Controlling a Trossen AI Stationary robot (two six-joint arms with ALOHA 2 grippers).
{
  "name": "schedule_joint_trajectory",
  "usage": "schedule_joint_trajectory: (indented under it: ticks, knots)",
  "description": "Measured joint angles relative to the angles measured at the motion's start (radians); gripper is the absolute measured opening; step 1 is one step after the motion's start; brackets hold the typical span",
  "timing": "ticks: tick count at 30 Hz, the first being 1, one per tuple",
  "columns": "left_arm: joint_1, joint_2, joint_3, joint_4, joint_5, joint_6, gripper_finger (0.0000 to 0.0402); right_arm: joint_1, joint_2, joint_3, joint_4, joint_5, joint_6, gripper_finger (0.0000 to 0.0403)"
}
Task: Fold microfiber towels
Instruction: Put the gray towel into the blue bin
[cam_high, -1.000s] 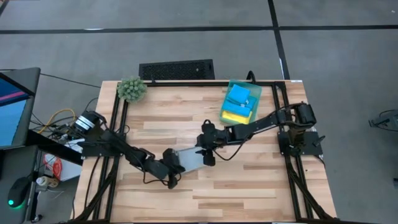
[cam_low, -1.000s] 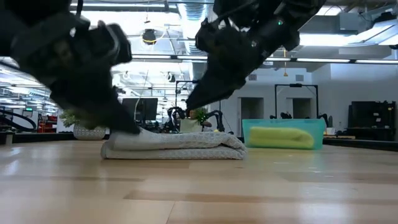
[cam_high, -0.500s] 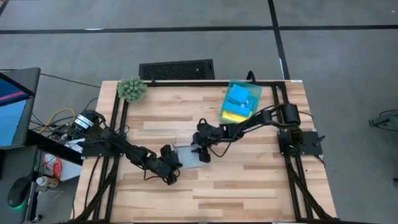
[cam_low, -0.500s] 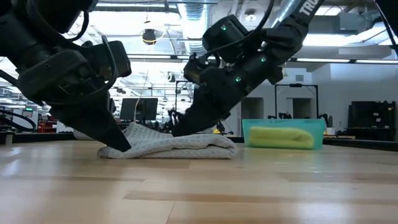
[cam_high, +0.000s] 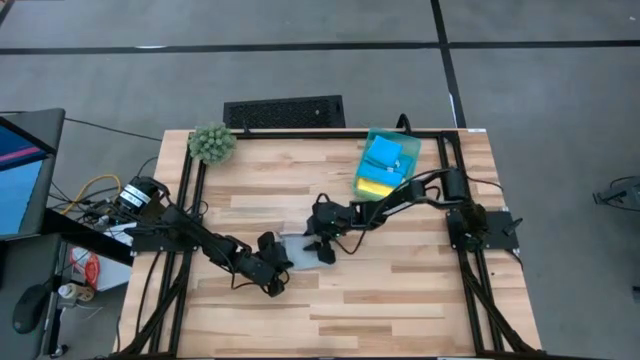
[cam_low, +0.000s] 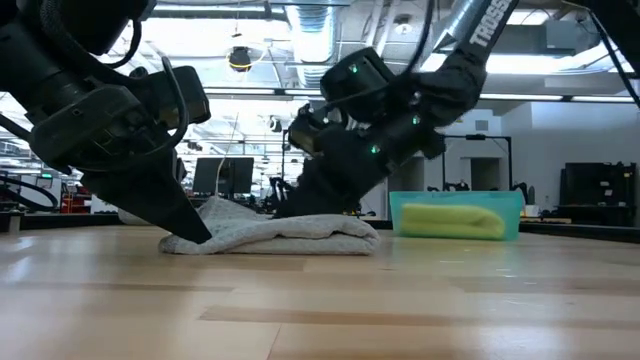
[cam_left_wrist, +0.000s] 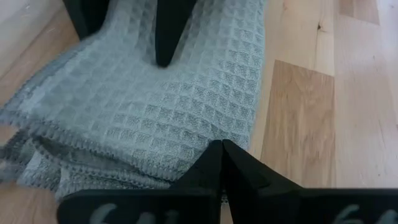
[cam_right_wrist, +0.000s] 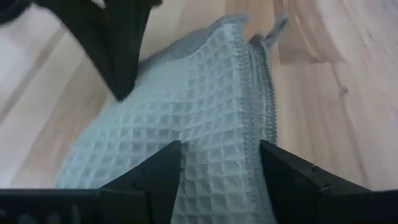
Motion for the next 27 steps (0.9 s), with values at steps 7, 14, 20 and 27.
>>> schedule_joint_trajectory:
  ticks: [7, 14, 20, 27]
  knots:
    - [0.000, 0.001, 0.000, 0.000, 0.006, -0.005, 0.0004, -0.004, 0.071, 0.010, 0.035, -0.007, 0.087, 0.0202]
    - [-0.002, -0.003, -0.001, -0.006, 0.039, -0.027, 0.0004, 0.011, 0.071, 0.011, 0.012, -0.008, 0.079, 0.0034]
    - [-0.004, -0.084, -0.007, -0.044, 0.078, -0.028, 0.0004, 0.020, 0.053, 0.010, -0.016, 0.003, 0.131, 0.0027]
    - [-0.009, -0.313, -0.006, -0.150, 0.123, -0.030, 0.0004, -0.011, -0.094, -0.007, -0.250, 0.000, 0.130, 0.0027]
